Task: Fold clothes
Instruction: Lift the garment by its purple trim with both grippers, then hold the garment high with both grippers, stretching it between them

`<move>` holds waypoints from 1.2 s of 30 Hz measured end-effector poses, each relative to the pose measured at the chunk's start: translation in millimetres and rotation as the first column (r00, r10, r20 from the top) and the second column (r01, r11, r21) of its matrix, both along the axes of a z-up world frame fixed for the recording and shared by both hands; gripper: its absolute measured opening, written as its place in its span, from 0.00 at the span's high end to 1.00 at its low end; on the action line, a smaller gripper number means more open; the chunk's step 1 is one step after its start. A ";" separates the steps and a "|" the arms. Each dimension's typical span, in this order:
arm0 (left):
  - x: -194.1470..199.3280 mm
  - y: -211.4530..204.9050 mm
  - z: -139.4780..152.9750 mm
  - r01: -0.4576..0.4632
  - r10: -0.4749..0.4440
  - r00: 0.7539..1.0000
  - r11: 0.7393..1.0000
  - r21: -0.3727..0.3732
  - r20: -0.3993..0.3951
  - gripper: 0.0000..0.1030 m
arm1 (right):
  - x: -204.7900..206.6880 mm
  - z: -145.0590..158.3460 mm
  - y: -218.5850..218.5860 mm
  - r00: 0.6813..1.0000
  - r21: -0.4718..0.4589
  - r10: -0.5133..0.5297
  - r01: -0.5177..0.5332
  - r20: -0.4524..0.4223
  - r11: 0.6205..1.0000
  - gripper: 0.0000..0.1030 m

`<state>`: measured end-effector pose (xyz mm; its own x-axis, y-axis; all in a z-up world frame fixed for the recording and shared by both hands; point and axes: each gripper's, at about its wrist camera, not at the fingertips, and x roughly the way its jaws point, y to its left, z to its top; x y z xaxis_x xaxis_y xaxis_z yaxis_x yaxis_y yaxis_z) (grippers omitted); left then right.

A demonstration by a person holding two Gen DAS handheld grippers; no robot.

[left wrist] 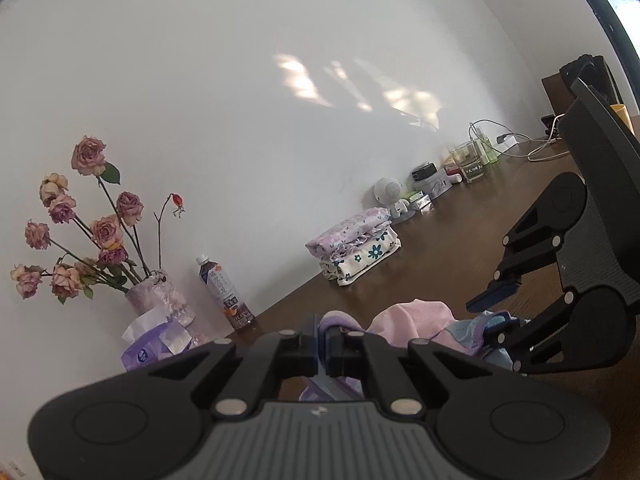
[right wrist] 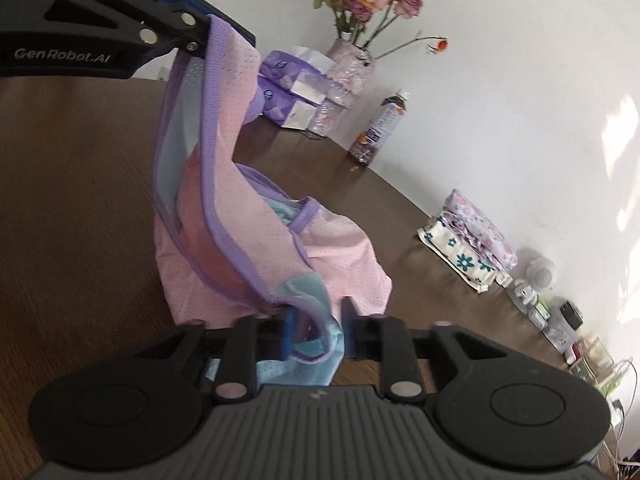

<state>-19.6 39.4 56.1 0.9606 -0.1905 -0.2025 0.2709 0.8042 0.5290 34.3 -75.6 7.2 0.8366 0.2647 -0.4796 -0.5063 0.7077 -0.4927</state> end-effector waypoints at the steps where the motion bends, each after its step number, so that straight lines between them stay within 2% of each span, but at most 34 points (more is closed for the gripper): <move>1: 0.9 1.2 -2.4 -0.009 0.009 1.000 1.000 0.003 -0.010 0.97 | 1.6 0.0 -1.8 1.000 0.010 -0.007 0.007 -0.006 1.000 0.99; 5: 12.1 11.7 -19.8 -0.066 0.066 0.993 0.998 0.008 -0.096 0.94 | 6.4 21.1 -31.5 0.995 0.191 -0.104 0.103 -0.002 0.976 0.99; 8: 19.5 17.2 -33.0 -0.082 0.078 0.981 0.997 -0.014 -0.177 0.91 | 5.6 41.9 -60.5 0.983 0.336 -0.183 0.174 -0.006 0.926 0.99; 9: 20.9 16.7 -36.7 -0.077 0.071 0.978 0.997 -0.023 -0.199 0.88 | 4.0 46.9 -67.7 0.979 0.371 -0.201 0.189 -0.005 0.909 0.99; 12: 24.7 11.8 -46.3 -0.062 0.049 0.967 0.997 -0.046 -0.250 0.88 | -1.2 55.0 -81.1 0.973 0.462 -0.228 0.210 -0.017 0.862 0.99; 15: 30.0 7.1 -52.9 -0.059 0.031 0.952 0.995 -0.081 -0.303 0.87 | -8.4 57.2 -87.4 0.964 0.509 -0.265 0.229 -0.003 0.829 0.99; 19: 31.8 7.2 -53.6 -0.060 0.013 0.941 0.990 -0.128 -0.337 0.88 | -10.4 56.1 -96.0 0.956 0.530 -0.292 0.255 -0.015 0.808 0.99; 21: 33.0 8.1 -52.4 -0.064 0.013 0.940 0.989 -0.137 -0.342 0.91 | -9.1 55.0 -100.1 0.953 0.542 -0.300 0.267 -0.029 0.797 0.99; 22: 33.4 9.0 -51.1 -0.063 0.011 0.940 0.988 -0.142 -0.340 0.97 | -8.5 54.6 -100.7 0.952 0.544 -0.304 0.271 -0.031 0.794 0.99; 24: 34.8 10.5 -43.1 -0.057 0.009 0.950 0.988 -0.143 -0.313 0.99 | -6.4 54.5 -100.3 0.950 0.544 -0.312 0.278 -0.031 0.792 0.99; 27: 44.8 14.5 -9.3 -0.049 0.024 0.980 0.991 -0.123 -0.199 0.99 | 8.2 69.7 -94.4 0.949 0.534 -0.314 0.275 -0.019 0.799 0.99; 30: 65.7 21.0 56.2 -0.059 0.057 0.998 0.993 -0.105 -0.028 0.99 | 29.3 123.1 -86.5 0.948 0.540 -0.309 0.223 0.073 0.812 0.99; 33: 83.2 18.6 140.9 -0.059 0.071 0.987 0.995 -0.081 0.147 0.99 | 47.6 199.6 -79.3 0.920 0.563 -0.332 0.166 0.206 0.809 0.99; 36: 96.9 14.1 227.1 -0.085 0.104 0.952 0.993 -0.077 0.289 0.99 | 57.2 277.3 -72.8 0.864 0.582 -0.377 0.126 0.333 0.803 0.99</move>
